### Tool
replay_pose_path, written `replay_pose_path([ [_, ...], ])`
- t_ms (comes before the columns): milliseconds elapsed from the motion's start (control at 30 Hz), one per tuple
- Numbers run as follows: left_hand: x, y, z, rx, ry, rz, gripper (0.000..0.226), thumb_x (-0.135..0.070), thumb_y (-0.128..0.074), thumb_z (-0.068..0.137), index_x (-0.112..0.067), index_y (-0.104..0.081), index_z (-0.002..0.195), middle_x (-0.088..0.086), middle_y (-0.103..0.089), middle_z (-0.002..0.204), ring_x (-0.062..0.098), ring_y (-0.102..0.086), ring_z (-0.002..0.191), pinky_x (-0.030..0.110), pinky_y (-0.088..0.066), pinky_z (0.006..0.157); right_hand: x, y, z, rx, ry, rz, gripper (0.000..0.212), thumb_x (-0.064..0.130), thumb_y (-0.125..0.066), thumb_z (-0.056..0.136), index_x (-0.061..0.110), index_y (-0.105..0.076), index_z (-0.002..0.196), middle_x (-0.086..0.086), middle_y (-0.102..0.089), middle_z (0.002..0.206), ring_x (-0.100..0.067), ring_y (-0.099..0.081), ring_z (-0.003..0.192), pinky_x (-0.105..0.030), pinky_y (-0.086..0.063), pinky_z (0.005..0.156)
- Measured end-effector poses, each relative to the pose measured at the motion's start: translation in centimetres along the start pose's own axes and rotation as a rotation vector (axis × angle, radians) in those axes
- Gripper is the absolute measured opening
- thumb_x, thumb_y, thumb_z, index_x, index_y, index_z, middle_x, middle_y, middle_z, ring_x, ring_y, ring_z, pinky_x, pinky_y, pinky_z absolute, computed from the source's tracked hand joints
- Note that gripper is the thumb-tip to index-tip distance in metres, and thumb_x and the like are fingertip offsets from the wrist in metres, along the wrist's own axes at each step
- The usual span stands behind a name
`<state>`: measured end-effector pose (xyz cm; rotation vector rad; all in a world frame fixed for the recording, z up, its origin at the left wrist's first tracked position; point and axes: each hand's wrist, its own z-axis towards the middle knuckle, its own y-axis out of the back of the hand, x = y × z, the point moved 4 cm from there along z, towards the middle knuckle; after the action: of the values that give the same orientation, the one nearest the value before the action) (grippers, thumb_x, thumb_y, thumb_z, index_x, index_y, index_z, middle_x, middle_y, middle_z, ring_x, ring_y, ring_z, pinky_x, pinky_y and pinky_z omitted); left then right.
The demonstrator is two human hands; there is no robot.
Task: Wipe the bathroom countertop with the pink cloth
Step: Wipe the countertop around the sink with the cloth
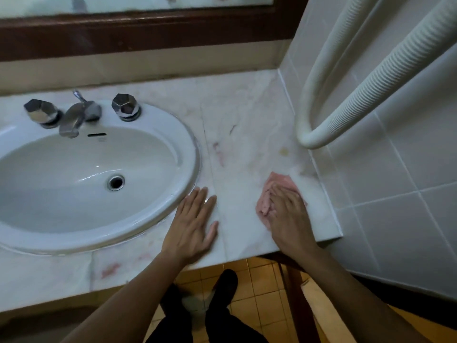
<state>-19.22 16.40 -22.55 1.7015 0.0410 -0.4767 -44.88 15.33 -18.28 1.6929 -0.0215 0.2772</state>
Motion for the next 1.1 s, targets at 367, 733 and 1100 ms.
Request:
replay_pose_path([
  [367, 0.1, -0.2, 0.4, -0.054, -0.030, -0.017, 0.068, -0.049, -0.045, 0.100, -0.018, -0.037, 0.160, 0.006, -0.023, 0.171, 0.023, -0.012, 0.161, 0.040, -0.009, 0.130, -0.2, -0.9, 18.2, -0.022, -0.046, 0.193, 0.052, 0.033, -0.038, 0.100, 0.014, -0.049, 0.148, -0.014, -0.047, 0.151, -0.026, -0.036, 0.144, -0.042, -0.023, 0.120],
  [733, -0.1, 0.1, 0.4, -0.077, -0.020, 0.004, 0.068, -0.049, -0.047, 0.100, -0.021, -0.034, 0.161, 0.005, -0.021, 0.172, 0.022, -0.011, 0.161, 0.036, -0.002, 0.130, -1.7, 0.2, 16.0, 0.090, 0.053, 0.315, 0.055, 0.040, -0.038, 0.100, 0.008, -0.062, 0.138, -0.014, -0.055, 0.149, -0.030, -0.044, 0.145, -0.026, -0.018, 0.122],
  [1100, 0.4, -0.3, 0.3, -0.144, -0.056, -0.048, 0.065, -0.045, -0.051, 0.099, -0.015, -0.042, 0.157, 0.010, -0.031, 0.168, 0.026, -0.021, 0.159, 0.045, -0.021, 0.128, 4.8, -2.7, 6.9, 0.165, 0.279, 0.175, 0.054, 0.031, -0.041, 0.107, 0.026, -0.034, 0.161, -0.001, -0.025, 0.171, -0.019, -0.013, 0.160, -0.044, -0.007, 0.129],
])
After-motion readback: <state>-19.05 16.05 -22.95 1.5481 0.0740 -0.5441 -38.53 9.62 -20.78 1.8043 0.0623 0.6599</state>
